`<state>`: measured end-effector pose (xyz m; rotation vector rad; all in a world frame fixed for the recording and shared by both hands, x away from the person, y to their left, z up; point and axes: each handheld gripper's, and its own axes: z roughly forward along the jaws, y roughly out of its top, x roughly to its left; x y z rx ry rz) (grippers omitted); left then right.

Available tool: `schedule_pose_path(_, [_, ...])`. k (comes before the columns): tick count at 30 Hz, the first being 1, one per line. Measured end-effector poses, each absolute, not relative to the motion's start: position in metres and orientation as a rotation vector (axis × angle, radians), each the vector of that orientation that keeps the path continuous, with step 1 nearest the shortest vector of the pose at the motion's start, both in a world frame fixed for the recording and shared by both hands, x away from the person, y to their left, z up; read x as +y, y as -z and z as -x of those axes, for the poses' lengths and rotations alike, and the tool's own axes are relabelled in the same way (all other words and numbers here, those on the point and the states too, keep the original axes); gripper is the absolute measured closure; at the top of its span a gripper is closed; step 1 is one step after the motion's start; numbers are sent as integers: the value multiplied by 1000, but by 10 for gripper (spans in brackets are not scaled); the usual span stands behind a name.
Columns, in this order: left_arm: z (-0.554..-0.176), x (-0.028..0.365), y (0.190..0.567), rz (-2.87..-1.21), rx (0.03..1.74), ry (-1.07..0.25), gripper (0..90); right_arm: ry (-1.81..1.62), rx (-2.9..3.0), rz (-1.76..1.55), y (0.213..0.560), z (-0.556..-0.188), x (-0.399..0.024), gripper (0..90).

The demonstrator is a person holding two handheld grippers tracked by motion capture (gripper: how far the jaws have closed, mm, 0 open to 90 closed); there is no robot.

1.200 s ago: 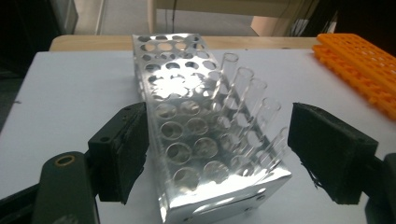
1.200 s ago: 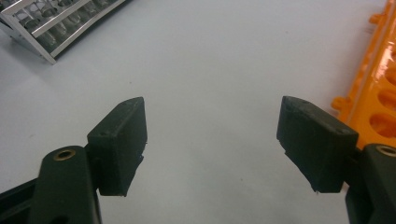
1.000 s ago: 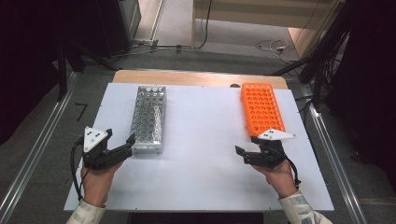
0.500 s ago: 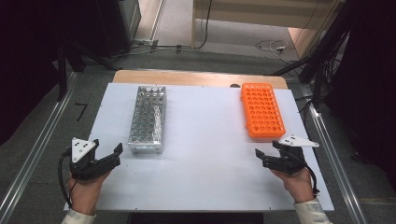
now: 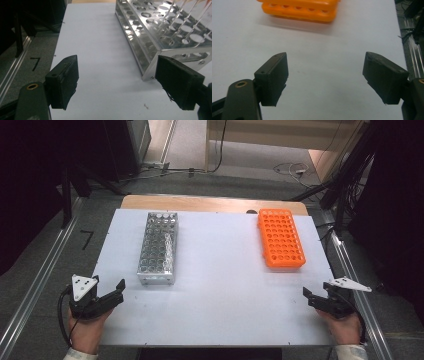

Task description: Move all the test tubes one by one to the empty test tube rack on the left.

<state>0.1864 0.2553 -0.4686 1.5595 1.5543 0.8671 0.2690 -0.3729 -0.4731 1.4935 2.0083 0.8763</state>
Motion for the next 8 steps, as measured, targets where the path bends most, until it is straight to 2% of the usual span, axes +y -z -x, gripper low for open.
schedule_pose_path(8, [-191, 253, 478, -1589, 1594, -842, 160, -875, 1968, -1606, 493, -269, -405, 179])
